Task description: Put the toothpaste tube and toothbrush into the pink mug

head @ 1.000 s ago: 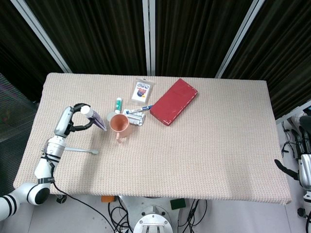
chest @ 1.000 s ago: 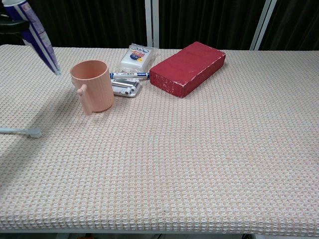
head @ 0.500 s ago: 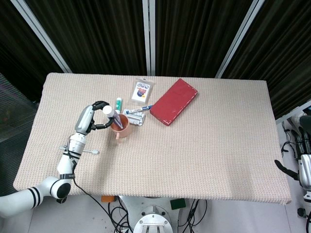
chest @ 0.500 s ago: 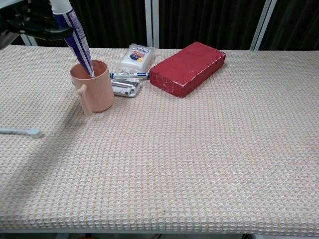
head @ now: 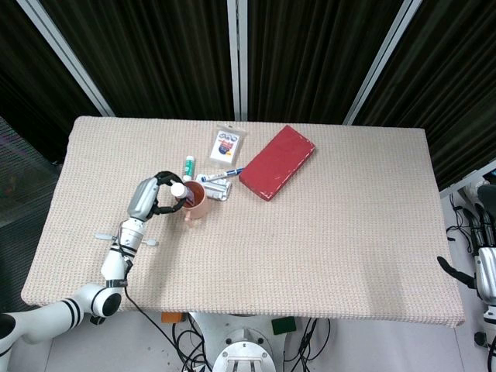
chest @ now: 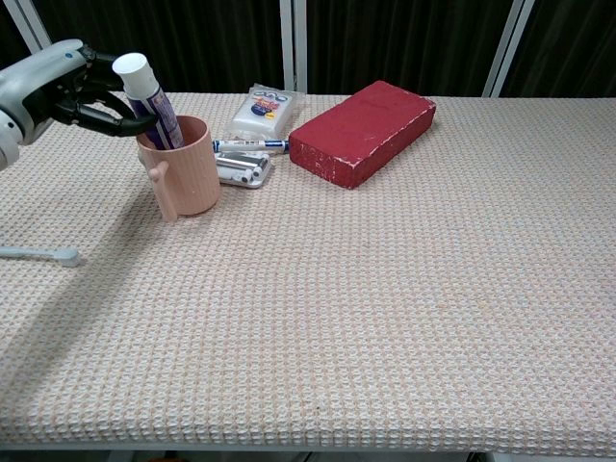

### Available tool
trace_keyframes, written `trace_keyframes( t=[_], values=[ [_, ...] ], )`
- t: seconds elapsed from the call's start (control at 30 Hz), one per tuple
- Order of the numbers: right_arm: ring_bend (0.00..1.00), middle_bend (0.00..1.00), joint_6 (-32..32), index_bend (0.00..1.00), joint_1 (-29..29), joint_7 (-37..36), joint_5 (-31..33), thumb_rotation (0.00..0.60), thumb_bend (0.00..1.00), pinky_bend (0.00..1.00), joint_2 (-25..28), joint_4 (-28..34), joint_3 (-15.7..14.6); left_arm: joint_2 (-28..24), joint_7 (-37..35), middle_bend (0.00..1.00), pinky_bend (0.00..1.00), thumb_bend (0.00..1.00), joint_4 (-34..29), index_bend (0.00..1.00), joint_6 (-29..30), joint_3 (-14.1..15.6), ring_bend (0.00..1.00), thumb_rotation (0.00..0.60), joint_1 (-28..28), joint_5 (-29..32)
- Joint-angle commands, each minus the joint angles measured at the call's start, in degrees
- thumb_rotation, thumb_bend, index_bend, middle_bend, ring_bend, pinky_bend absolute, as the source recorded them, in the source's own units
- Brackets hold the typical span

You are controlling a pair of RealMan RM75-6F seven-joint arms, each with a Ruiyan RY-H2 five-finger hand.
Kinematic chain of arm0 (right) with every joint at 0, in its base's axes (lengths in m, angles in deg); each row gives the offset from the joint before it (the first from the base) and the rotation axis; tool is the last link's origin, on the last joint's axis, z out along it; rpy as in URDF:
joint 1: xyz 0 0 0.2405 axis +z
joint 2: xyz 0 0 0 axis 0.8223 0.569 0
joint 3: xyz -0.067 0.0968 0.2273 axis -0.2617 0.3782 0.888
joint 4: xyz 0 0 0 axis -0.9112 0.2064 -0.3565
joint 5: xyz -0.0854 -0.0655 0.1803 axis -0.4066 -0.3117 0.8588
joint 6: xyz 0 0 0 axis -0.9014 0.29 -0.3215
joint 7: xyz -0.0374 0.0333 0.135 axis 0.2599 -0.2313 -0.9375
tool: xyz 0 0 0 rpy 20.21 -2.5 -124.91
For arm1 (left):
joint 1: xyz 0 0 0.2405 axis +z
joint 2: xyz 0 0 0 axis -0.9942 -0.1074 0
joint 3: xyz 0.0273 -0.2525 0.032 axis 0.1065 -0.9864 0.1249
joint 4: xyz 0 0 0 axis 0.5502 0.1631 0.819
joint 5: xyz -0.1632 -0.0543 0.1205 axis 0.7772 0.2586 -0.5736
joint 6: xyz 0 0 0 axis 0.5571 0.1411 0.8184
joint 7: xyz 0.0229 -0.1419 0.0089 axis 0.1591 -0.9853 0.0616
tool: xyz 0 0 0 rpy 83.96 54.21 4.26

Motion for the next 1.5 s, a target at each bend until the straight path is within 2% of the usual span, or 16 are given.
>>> trace_keyframes(
  t=[0.03, 0.4, 0.67, 1.13, 1.5],
  values=[
    [0.00, 0.00, 0.0, 0.00, -0.1, -0.1, 0.1, 0.600, 0.34, 0.00, 0.0, 0.0, 0.0, 1.2, -0.4, 0.34, 0.37, 0.37, 1.8, 0.62, 0.2, 0.3, 0.26, 0.600, -0.1, -0.2],
    [0.00, 0.00, 0.4, 0.00, 0.1, 0.0, 0.2, 0.600, 0.34, 0.00, -0.2, -0.2, 0.0, 1.4, -3.9, 0.30, 0.36, 0.36, 3.6, 0.58, -1.5, 1.0, 0.24, 0.600, -0.1, -0.7],
    [0.00, 0.00, 0.2, 0.00, 0.0, 0.0, 0.3, 0.600, 0.34, 0.00, -0.1, -0.2, 0.1, 1.0, -6.6, 0.26, 0.34, 0.36, 3.9, 0.45, -1.8, 1.5, 0.23, 0.600, 0.0, -1.6],
    [0.00, 0.00, 0.4, 0.00, 0.0, 0.1, 0.3, 0.600, 0.34, 0.00, -0.1, -0.1, 0.1, 0.0, -11.7, 0.26, 0.34, 0.34, 3.7, 0.33, -2.6, 1.6, 0.22, 0.600, 0.3, -2.0],
    [0.00, 0.00, 0.1, 0.00, 0.0, 0.2, 0.3, 0.600, 0.34, 0.00, 0.1, 0.2, 0.3, -2.8, -13.3, 0.26, 0.34, 0.32, 2.1, 0.25, 1.1, 1.3, 0.21, 0.600, 2.1, -3.0]
  ],
)
